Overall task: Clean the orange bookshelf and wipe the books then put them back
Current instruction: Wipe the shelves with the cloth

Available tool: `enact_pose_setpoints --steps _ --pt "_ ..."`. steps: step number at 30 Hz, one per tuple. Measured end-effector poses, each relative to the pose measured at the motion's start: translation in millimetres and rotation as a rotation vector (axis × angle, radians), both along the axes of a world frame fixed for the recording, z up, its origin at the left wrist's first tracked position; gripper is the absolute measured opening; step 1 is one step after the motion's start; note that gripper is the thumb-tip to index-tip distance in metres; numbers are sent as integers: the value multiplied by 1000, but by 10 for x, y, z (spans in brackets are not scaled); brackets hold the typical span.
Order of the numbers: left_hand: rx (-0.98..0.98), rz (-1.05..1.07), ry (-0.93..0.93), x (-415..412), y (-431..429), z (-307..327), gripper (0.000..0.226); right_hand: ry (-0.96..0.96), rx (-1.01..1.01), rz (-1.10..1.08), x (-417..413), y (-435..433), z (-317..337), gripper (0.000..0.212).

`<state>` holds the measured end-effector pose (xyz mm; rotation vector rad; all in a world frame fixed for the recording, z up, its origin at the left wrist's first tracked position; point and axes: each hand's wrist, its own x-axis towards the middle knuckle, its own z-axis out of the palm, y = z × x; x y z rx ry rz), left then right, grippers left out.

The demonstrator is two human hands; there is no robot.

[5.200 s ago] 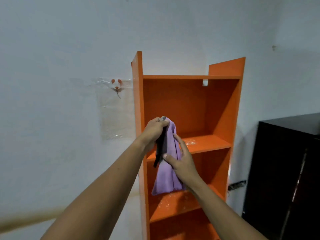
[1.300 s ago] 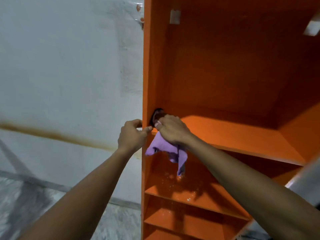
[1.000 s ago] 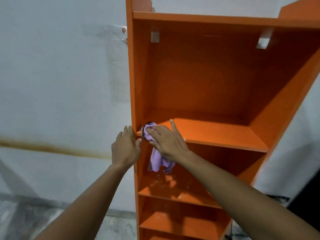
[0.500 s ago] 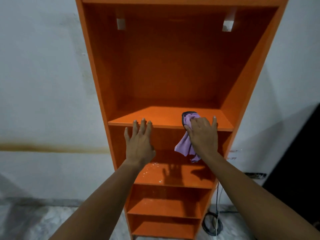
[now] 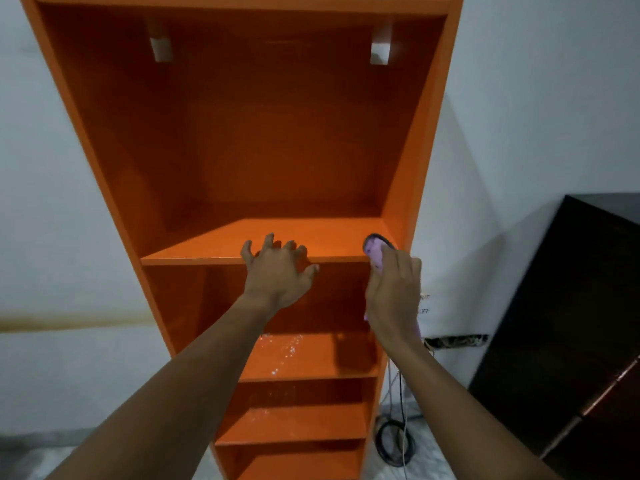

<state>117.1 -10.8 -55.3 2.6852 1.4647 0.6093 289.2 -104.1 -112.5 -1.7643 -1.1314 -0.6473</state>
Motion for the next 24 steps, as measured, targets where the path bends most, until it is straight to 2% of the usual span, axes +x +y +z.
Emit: enact_pose_setpoints --steps 3,7,10,12,15,19,24 --pt "-88 61 -65 175 133 220 39 -241 -58 9 71 382 456 40" --pt "-172 84 -75 269 386 339 35 -388 -259 -55 196 966 1074 40" --pt "-35 67 -20 221 578 206 35 -432 -621 -90 356 1324 1239 33" --pt "9 15 -52 156 672 83 37 -432 -885 -144 494 1451 1178 33" --pt "53 -16 -115 126 729 5 38 -381 -1208 -190 656 1630 1096 42" --pt "87 -23 -117 139 692 -2 34 -303 -1351 -202 629 1654 1174 71" --pt "109 -41 -87 100 699 -29 39 -258 -1246 -254 424 1256 1082 86"
